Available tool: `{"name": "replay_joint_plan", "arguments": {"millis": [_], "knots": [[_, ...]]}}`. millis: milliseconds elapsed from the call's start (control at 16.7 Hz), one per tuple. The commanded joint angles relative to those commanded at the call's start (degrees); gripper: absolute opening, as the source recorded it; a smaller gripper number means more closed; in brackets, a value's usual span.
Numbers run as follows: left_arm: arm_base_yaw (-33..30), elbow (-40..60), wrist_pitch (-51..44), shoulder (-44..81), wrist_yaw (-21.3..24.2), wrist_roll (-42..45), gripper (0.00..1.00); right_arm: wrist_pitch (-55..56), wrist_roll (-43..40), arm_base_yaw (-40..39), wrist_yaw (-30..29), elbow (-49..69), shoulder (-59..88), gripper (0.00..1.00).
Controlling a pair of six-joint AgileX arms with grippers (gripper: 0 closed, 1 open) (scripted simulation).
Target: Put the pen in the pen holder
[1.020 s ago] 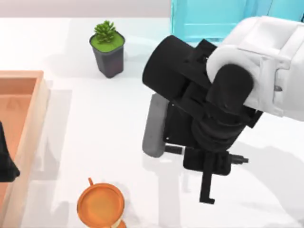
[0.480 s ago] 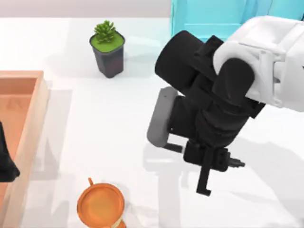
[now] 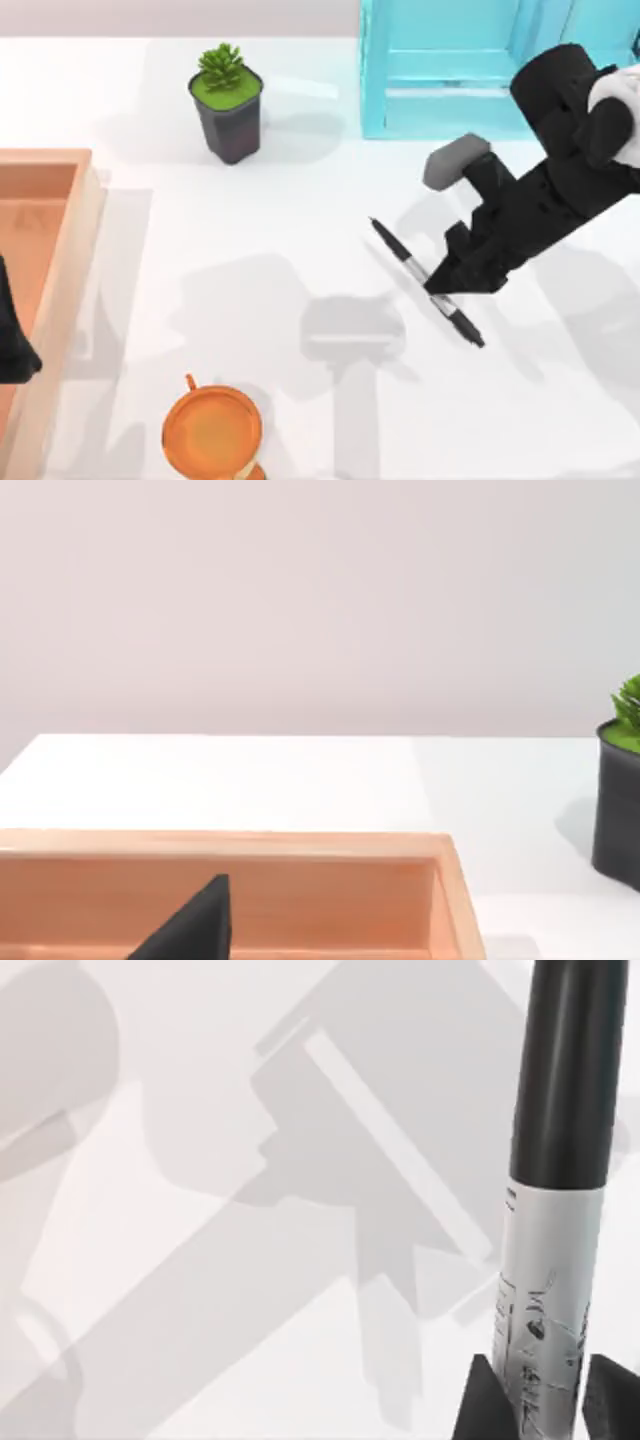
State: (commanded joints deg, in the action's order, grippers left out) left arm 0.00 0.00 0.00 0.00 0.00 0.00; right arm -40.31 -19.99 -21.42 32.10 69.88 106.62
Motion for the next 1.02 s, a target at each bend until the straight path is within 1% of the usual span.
{"name": "replay_joint_plan", "arguments": {"millis": [300,480,720,900,1020], "knots": [[0.0,0.0,0.0,0.0,0.0,0.0,1.0,20.47,3.91,21.59,30.41,-7.08,5.72,0.0],[0.0,0.0,0.0,0.0,0.0,0.0,1.0,33.56,5.65,33.93,44.81,-9.78,7.49,0.0],[0.0,0.0,0.0,0.0,0.0,0.0,1.0,50.88,6.71,48.36,59.05,-10.74,7.69,0.0],[0.0,0.0,0.0,0.0,0.0,0.0,1.0,62.23,6.64,56.87,67.53,-9.8,6.97,0.0],[0.0,0.0,0.0,0.0,0.0,0.0,1.0,68.33,6.38,61.21,71.9,-8.89,6.4,0.0]]}}
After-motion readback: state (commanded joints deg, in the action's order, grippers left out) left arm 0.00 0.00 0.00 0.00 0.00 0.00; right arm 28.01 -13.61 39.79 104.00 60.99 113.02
